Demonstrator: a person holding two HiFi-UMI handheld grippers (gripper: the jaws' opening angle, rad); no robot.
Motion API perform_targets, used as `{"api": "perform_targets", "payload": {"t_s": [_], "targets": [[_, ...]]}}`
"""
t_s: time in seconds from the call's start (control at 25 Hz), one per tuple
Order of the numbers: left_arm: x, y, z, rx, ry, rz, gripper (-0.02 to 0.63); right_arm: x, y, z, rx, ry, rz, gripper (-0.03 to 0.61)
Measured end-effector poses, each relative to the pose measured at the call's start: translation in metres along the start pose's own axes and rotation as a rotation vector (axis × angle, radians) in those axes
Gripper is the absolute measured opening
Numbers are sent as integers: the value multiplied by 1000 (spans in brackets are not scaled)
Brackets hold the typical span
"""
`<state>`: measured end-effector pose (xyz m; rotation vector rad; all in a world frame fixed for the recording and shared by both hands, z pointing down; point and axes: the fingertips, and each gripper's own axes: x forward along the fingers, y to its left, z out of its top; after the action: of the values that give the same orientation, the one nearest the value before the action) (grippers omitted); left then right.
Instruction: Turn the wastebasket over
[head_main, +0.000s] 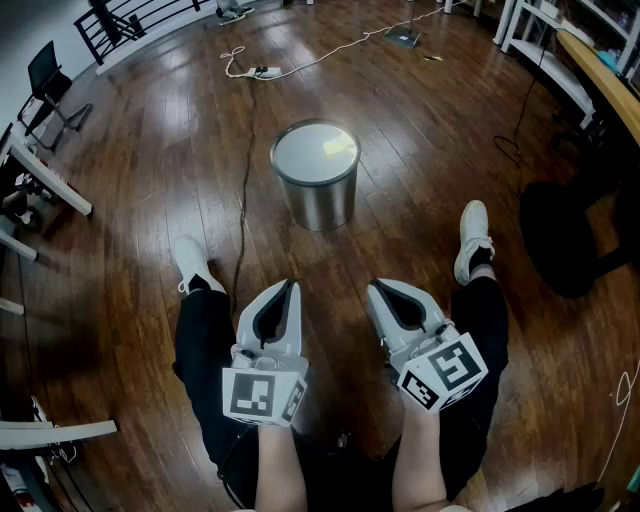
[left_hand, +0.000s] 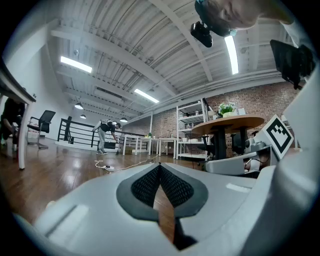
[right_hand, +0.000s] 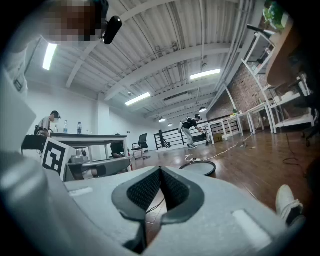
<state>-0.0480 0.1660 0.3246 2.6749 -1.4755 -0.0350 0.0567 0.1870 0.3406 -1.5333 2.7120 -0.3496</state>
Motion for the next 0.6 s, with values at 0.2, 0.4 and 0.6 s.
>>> {"api": "perform_targets", "payload": {"t_s": [0.2,0.4,0.6], "targets": [[38,34,-2,10,6,25,18,47,-23,7,-2,4,7,-8],[71,67,29,32,-52,38,18,93,-41,38,-56,-10,19,-8],[105,106,56,73,-75,43,18,149,-59,70,-84,-31,24,-8]]}}
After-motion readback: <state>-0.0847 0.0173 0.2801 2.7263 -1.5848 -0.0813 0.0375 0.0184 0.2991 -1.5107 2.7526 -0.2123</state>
